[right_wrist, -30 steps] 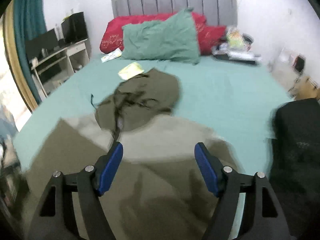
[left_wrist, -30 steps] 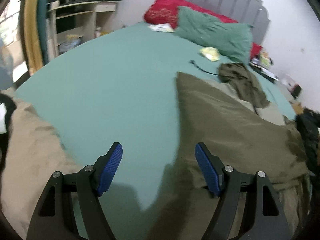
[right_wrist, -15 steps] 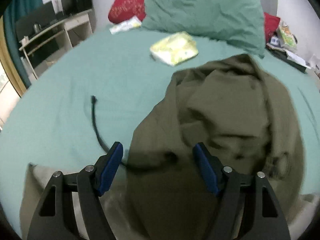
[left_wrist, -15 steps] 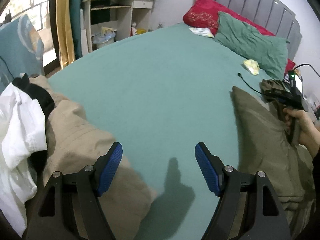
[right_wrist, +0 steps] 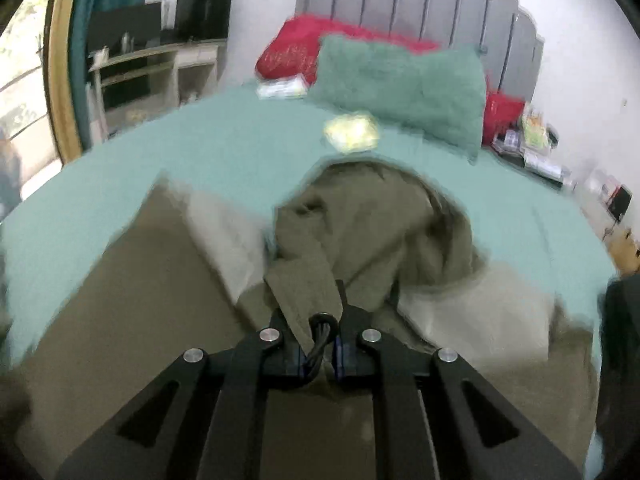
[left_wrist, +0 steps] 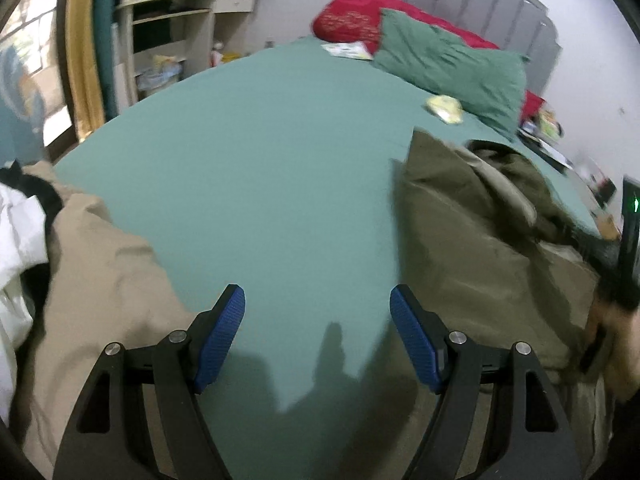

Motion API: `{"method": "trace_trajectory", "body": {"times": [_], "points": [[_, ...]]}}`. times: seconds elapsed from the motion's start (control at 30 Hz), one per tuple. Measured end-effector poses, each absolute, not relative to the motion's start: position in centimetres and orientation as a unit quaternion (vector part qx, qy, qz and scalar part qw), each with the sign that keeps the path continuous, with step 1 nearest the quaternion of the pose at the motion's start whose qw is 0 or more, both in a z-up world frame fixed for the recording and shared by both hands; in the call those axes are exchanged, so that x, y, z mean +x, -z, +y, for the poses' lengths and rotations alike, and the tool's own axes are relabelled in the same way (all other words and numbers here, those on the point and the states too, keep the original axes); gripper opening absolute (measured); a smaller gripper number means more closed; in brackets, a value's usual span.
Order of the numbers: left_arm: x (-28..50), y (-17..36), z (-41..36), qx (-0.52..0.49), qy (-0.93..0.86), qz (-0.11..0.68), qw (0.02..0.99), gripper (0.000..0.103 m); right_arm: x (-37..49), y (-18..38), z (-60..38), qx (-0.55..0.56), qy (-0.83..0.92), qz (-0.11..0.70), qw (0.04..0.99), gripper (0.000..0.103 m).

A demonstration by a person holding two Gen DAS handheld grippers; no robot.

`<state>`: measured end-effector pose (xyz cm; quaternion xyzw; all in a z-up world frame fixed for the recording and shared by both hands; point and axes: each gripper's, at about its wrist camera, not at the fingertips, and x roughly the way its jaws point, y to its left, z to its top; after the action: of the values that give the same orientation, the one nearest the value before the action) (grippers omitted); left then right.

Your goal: Fold large clothes

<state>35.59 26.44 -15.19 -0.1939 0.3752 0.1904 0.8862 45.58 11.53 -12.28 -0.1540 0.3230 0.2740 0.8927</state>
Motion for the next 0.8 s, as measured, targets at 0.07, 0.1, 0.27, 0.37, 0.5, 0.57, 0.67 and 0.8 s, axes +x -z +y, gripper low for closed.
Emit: {"method": "trace_trajectory", "body": {"times": [0.07,0.1,0.27,0.37,0.5,0.57,0.67,0.8], "points": [[35.5,15.0,25.5,-0.191,-0.178,0.376,0.889,0.078,43.9,14.1,11.2,-0.176,-0.281,0.364,0.870,0.017],[35.4,14.9,25.1,-0.192,-0.172,0.378,0.889,0.078,43.4,14.5,11.1,-0.189,-0.288,0.375,0.861,0.025],[34.9,14.4,24.9,-0.185,-0.160,0.367,0.898,0.079,44.3,8.9,10.2,-0.168,-0.336,0.340,0.862,0.086],[35.0,14.8,26.3,-0.194,-0.172,0.362,0.895,0.079,46.2,4.9,11.8,-0.206,-0.326,0.272,0.882,0.089],[35.1,15.3,29.8,-0.205,-0.239,0.355,0.881,0.078,54.1,4.8,16.2,-0.228,-0.301,0.314,0.871,0.089],[35.1,15.3,31.2,-0.215,-0.261,0.347,0.875,0.079,58.6,6.9,19.2,-0.241,-0.284,0.356,0.857,0.089],[34.7,15.8,32.6,-0.211,-0.280,0.348,0.870,0.079,62.7,11.2,23.4,-0.329,-0.235,0.376,0.834,0.089],[34.8,16.6,33.5,-0.200,-0.292,0.355,0.865,0.079,65.3,15.2,25.6,-0.362,-0.249,0.409,0.800,0.022]]}}
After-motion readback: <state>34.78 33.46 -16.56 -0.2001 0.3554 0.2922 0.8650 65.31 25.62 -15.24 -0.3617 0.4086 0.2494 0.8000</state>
